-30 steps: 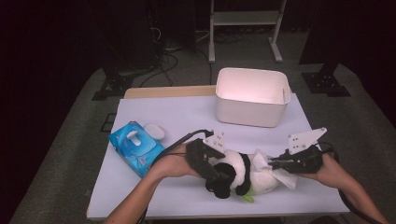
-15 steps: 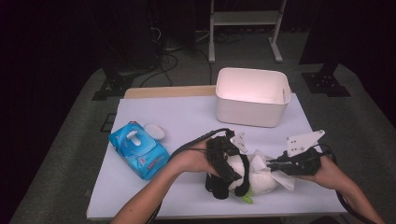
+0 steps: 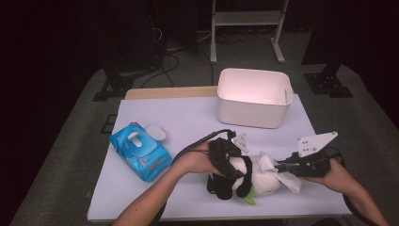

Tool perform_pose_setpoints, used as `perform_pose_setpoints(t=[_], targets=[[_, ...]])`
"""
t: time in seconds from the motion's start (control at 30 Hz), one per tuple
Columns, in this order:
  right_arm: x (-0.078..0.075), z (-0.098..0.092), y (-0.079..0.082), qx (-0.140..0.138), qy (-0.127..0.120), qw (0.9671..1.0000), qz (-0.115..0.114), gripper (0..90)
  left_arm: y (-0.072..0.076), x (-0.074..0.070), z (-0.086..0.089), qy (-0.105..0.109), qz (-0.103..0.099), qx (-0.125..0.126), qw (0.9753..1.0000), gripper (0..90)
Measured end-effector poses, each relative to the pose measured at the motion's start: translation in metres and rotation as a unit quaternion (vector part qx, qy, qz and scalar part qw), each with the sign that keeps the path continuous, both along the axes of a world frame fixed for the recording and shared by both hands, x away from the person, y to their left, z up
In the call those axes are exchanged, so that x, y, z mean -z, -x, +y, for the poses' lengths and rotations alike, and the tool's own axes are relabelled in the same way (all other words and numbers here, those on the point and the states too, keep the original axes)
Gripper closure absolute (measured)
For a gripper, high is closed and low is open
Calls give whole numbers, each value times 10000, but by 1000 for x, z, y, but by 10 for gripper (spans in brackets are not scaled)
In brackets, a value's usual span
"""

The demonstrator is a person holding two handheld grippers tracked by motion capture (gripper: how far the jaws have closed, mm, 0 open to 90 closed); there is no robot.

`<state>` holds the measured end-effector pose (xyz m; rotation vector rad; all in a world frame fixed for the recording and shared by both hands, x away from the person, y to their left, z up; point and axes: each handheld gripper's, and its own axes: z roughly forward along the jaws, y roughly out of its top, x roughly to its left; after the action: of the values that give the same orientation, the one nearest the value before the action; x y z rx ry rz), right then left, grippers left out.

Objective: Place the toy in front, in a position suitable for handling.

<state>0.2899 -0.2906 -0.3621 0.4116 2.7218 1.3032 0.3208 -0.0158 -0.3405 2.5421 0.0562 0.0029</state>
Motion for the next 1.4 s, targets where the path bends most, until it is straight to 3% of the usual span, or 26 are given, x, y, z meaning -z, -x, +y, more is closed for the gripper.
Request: perform_pose_setpoints(t=[0.17,0.2,0.23,0.27,0.3,0.37,0.4,0.43,0.47,0.6,0.77,0.8,0.83,0.87,0.93,1.03,1.13,1.2,1.27,1.4], targets=[[5,-14,4,166,-58,9998,31,851,2,-3,0,72,-144,9,9999,424],[5,-17,4,201,-142,9997,26,851,2,-7,-1,94,-307,59,9995,443],[5,-17,4,201,-142,9997,26,851,2,-7,-1,94,-307,59,9995,456],[2,-17,1,224,-119,9997,-25,851,0,-14,-4,63,-489,80,9988,470],[2,-17,1,224,-119,9997,-25,851,0,-14,-4,63,-489,80,9988,479],[-4,-15,-6,216,-139,9996,-81,851,-6,-22,-6,79,-684,79,9976,483],[-12,-11,-14,226,-102,9996,-166,851,-11,-27,-9,24,-932,98,9956,487],[-12,-11,-14,226,-102,9996,-166,851,-11,-27,-9,24,-932,98,9956,488],[-16,-8,-19,243,-70,9993,-269,852,-15,-30,-10,8,-1050,106,9944,488],[-29,5,-43,196,-12,9992,-360,851,-28,-31,-12,-33,-1159,170,9931,490],[-20,22,-67,171,238,9994,-182,852,-32,-15,-3,-73,-926,167,9955,469],[-12,27,-67,110,247,9996,-44,852,-34,-12,3,14,-739,66,9972,415],[-12,27,-67,110,247,9996,-44,852,-34,-12,3,14,-739,66,9972,392],[-7,30,-63,69,136,9999,30,853,-34,-12,6,106,-667,-3,9977,360],[-6,31,-60,44,140,9999,27,853,-32,-13,11,188,-463,-86,9987,322],[-3,32,-47,-35,243,9997,-10,853,-25,-19,18,239,-386,-111,9989,257],[2,34,-28,-241,483,9985,28,853,-18,-23,25,160,-470,-245,9985,203],[4,35,-24,-314,495,9983,45,853,-15,-22,30,182,-359,-337,9986,203],[3,35,-16,-330,423,9985,-52,852,-11,-10,32,121,-215,-269,9993,224],[-1,39,-16,-355,243,9990,-103,851,-6,-4,31,254,-174,-209,9993,233]])
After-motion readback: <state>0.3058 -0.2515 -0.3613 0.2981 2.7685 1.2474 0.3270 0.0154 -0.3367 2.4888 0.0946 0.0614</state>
